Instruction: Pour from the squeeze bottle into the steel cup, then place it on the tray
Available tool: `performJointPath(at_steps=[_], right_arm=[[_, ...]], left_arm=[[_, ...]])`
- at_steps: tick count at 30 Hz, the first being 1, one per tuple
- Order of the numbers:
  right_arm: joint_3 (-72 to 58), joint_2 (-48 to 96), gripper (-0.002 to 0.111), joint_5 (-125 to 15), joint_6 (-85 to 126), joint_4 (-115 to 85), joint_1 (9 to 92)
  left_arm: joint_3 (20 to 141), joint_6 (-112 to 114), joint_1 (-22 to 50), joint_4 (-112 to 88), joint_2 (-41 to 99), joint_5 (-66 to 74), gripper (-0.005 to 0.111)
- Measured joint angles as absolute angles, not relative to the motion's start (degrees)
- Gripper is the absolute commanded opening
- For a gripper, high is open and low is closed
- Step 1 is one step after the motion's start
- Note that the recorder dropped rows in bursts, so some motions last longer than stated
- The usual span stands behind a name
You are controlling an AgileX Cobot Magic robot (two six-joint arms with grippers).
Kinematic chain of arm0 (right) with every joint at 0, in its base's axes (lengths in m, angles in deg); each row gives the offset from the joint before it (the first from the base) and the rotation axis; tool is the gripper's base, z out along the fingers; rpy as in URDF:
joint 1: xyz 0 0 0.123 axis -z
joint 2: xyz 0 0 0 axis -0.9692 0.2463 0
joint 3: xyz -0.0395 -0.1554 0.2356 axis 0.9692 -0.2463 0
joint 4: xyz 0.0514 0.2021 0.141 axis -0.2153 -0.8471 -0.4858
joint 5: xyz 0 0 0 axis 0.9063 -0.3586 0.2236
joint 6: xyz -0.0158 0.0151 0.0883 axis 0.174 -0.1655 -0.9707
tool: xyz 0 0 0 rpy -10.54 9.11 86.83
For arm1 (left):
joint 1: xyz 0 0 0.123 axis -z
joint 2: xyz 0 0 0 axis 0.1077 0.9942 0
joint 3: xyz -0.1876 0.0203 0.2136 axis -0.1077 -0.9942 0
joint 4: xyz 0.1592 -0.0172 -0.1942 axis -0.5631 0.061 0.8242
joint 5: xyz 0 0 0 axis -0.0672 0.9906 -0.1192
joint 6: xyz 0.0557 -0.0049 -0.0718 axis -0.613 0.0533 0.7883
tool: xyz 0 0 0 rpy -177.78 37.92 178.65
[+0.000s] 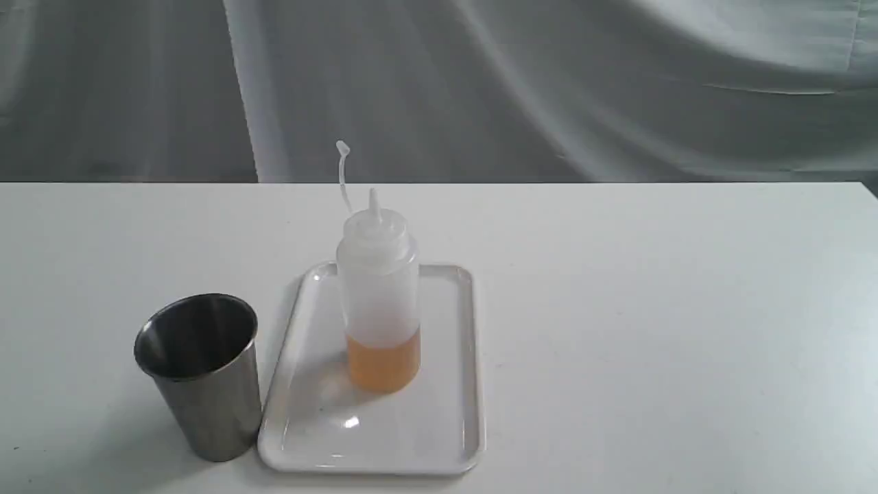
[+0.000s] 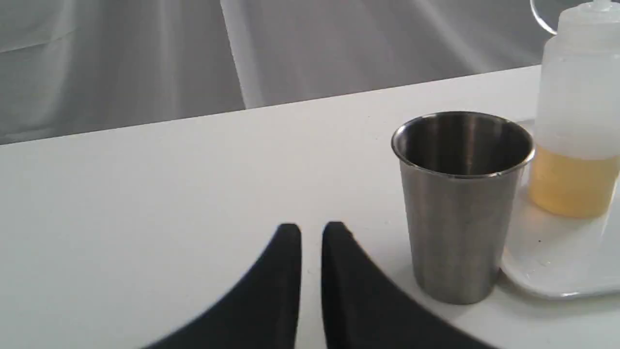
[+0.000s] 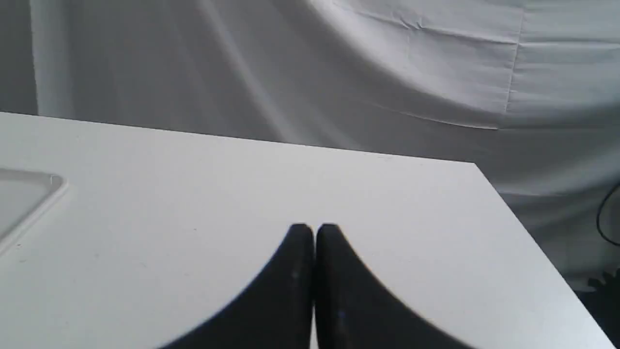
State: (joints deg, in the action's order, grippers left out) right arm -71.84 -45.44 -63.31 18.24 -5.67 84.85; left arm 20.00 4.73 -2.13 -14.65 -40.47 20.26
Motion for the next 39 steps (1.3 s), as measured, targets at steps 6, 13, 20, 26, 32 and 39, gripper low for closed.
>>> performJointPath(at_steps=[6,13,20,26,32,39], right_arm=[[-71.8,-45.5,0.000,-64.5,18.2,-5.2,85.1],[-71.8,-45.5,0.000,-69.9,18.2,-4.6,85.1],[-71.8,-45.5,0.000,-71.9,18.2,-4.3,85.1],[-71.8,-45.5,0.000,-73.3,18.2,-4.3,85.1],[-71.8,-45.5,0.000,-73.3,18.2,-4.3,85.1],[-71.8,-45.5,0.000,-73.3,18.2,-4.3,85.1]], left_arm=[[20.0,4.7,-2.1,-14.7,-40.5,20.3,0.008],[20.0,4.7,-2.1,-14.7,-40.5,20.3,0.008],[20.0,4.7,-2.1,-14.7,-40.5,20.3,0.008],[20.0,4.7,-2.1,-14.7,-40.5,20.3,0.008],[20.0,4.7,-2.1,-14.7,-40.5,20.3,0.008],[20.0,4.7,-2.1,-14.7,-40.5,20.3,0.008]])
